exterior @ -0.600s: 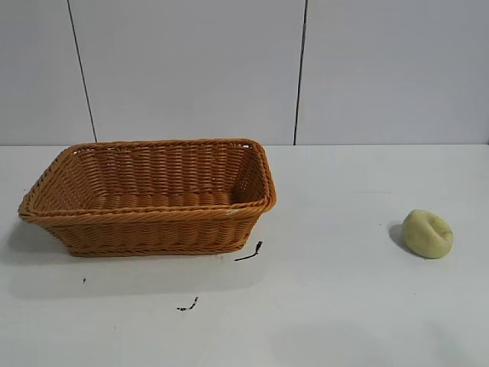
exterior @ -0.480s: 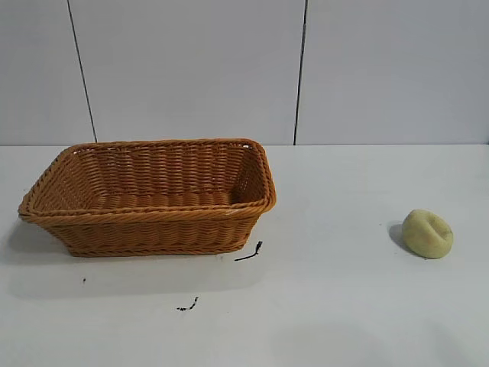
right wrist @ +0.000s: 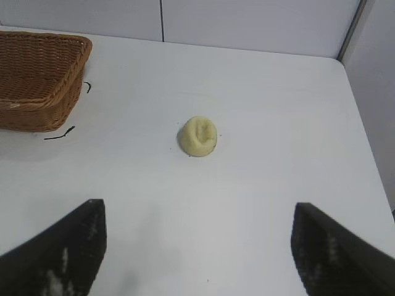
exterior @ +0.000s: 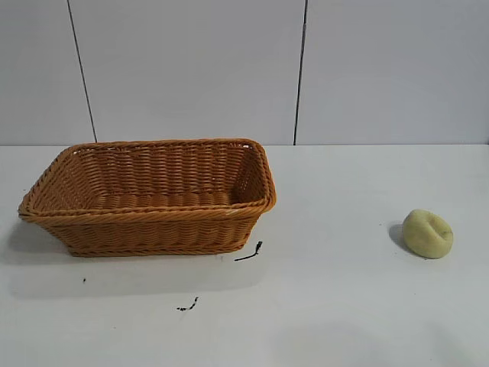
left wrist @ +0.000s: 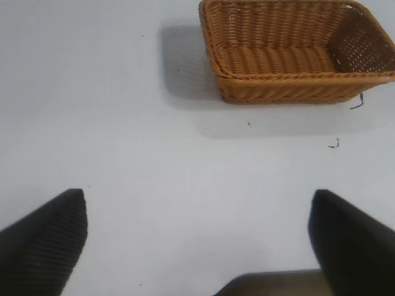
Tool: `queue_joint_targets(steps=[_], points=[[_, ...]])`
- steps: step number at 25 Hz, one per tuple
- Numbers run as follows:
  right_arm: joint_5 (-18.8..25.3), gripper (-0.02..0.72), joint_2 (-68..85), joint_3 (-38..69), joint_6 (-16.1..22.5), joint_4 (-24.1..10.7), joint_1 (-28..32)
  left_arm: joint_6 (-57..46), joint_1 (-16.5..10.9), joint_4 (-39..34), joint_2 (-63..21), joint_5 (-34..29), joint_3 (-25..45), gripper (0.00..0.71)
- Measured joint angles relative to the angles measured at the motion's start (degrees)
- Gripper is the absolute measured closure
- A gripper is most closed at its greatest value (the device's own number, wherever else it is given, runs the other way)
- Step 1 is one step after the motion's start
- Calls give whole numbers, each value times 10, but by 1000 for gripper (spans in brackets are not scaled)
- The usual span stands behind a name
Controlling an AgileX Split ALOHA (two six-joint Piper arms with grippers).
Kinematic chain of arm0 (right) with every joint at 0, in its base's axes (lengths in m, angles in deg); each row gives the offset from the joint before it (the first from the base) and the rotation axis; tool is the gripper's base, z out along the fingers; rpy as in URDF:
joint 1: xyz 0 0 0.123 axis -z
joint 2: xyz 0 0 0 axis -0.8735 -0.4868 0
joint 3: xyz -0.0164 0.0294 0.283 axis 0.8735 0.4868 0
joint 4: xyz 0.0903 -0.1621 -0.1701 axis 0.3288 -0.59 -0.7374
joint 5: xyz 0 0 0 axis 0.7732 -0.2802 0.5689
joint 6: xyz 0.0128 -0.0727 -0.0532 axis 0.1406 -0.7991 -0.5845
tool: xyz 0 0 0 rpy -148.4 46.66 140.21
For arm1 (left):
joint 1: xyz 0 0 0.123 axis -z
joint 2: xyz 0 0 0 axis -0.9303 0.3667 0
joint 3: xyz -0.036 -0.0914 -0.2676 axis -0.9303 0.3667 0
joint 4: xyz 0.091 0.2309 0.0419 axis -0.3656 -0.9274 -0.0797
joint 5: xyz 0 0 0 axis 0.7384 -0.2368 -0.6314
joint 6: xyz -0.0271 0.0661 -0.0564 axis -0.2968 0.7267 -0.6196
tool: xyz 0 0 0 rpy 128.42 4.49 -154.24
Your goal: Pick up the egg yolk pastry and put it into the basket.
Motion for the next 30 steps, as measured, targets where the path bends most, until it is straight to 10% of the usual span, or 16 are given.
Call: queue_joint_targets(steps=[30], points=[[-22, 15, -955, -445, 4, -4, -6, 0, 0, 0, 0, 0, 0, 15]])
